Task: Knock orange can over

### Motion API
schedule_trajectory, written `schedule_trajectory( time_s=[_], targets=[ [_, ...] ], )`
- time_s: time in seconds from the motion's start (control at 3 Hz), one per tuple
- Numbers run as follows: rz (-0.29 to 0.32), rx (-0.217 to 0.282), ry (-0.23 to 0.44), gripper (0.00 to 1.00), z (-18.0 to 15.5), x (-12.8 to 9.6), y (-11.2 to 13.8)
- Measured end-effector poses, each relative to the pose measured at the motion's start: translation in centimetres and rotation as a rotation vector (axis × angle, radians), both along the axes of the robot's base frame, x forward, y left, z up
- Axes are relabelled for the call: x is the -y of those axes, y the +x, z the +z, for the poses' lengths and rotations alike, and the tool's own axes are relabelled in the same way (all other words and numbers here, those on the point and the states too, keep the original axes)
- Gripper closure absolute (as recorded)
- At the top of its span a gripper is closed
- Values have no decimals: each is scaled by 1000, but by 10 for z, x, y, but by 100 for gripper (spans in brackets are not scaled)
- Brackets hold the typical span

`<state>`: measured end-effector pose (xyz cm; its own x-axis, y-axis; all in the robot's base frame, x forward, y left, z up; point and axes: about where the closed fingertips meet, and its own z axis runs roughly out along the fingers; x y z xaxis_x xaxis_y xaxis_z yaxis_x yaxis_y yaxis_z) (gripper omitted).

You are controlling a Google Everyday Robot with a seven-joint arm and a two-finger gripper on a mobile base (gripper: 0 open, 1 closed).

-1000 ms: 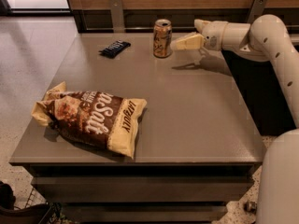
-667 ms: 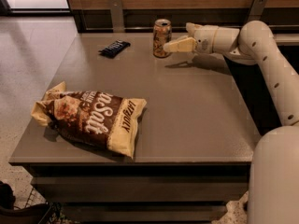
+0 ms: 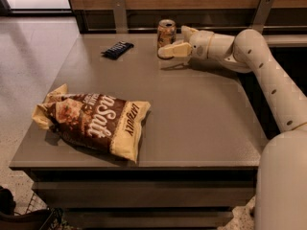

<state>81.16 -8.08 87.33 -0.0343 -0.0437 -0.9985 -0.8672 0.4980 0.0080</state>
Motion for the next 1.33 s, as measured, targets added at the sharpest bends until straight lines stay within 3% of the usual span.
schedule_trajectory(
  time_s=[0.67,1.0,1.33],
  targets=[
    [18,8,10,45,-5,-15,-4],
    [25,7,11,75,-5,-20,-4],
    [29,6,12,98,-5,-23,-4]
  ],
)
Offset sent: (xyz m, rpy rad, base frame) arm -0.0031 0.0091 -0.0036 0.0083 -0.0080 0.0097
